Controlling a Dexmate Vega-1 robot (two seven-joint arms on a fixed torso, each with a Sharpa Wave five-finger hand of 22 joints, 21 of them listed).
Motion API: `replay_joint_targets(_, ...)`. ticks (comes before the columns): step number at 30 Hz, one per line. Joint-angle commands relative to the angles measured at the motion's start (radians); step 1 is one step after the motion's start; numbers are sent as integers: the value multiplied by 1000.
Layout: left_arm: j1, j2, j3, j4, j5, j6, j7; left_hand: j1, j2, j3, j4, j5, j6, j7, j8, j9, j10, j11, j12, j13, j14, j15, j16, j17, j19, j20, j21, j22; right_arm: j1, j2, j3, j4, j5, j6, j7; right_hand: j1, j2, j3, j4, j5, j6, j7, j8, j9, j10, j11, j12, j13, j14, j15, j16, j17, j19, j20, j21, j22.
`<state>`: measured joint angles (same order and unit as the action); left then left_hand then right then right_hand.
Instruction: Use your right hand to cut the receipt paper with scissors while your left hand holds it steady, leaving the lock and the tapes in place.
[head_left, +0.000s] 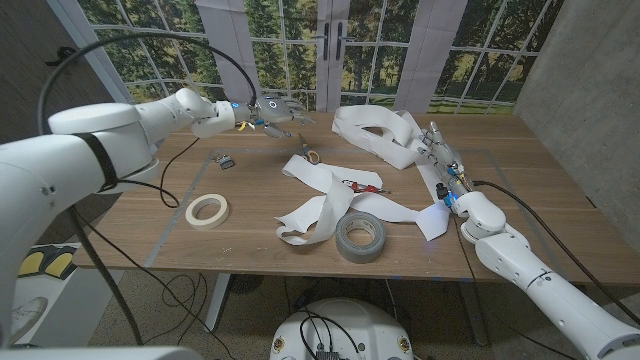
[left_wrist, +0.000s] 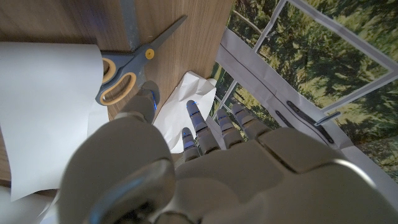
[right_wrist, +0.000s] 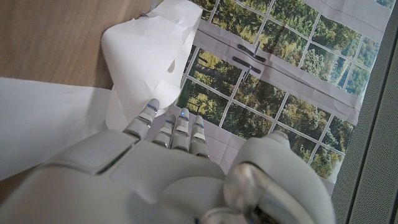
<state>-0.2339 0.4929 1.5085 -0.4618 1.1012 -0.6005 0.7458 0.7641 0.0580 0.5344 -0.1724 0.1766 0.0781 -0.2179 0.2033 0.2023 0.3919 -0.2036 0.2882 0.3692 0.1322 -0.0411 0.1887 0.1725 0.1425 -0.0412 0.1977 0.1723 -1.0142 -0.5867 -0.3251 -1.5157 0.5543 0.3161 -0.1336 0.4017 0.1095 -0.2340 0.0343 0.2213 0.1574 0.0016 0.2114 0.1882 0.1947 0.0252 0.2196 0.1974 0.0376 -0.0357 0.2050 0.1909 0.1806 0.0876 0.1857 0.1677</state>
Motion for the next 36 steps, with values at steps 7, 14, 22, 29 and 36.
replay_joint_targets(7,-15,-34,63,59,-28,31,23,17,0,-2,1,-2,-3,-2,4,2,0,-2,-1,4,-3,-168,-2,1,4,-41,-2,3,-7,-4,2,-17,-7,-13,-15,7,3,-1,-4,-1,14,0,2,2,20,0,2,6,8,-17,2,3,8,2,6,3)
replay_joint_targets(14,-14,-42,78,70,-37,42,20,21,0,-6,1,-2,3,-1,7,2,0,-1,-3,6,-3,-169,-2,1,4,-41,-2,3,-13,-6,2,-23,-10,-13,-18,7,2,0,-4,-1,15,2,2,2,22,-2,2,6,9,-16,2,3,8,1,5,3)
replay_joint_targets(22,-12,-54,83,83,-54,66,4,26,2,-8,2,-1,4,-1,8,2,-3,-1,-5,7,-3,-168,-2,1,4,-39,-2,3,-15,-7,3,-26,-8,-19,-19,7,2,1,-5,-2,18,1,2,2,26,-3,2,6,10,-18,2,3,8,1,5,3)
replay_joint_targets(29,-7,-67,106,94,-41,112,34,30,4,-9,2,0,10,-1,11,2,-2,-2,-5,7,-3,-168,-1,1,3,-36,-2,3,-11,4,2,-15,-7,-11,-21,5,3,2,-4,-3,8,3,-4,2,27,-1,1,6,10,-17,2,4,8,2,5,3)
replay_joint_targets(36,-4,-79,114,100,-45,129,13,39,10,-11,3,2,25,-1,17,2,5,-2,-5,10,-1,-167,0,1,9,-36,0,3,-15,4,3,-13,-5,-15,-26,7,4,4,-6,-4,-5,6,-10,2,27,1,0,7,11,-17,2,4,9,2,5,3)
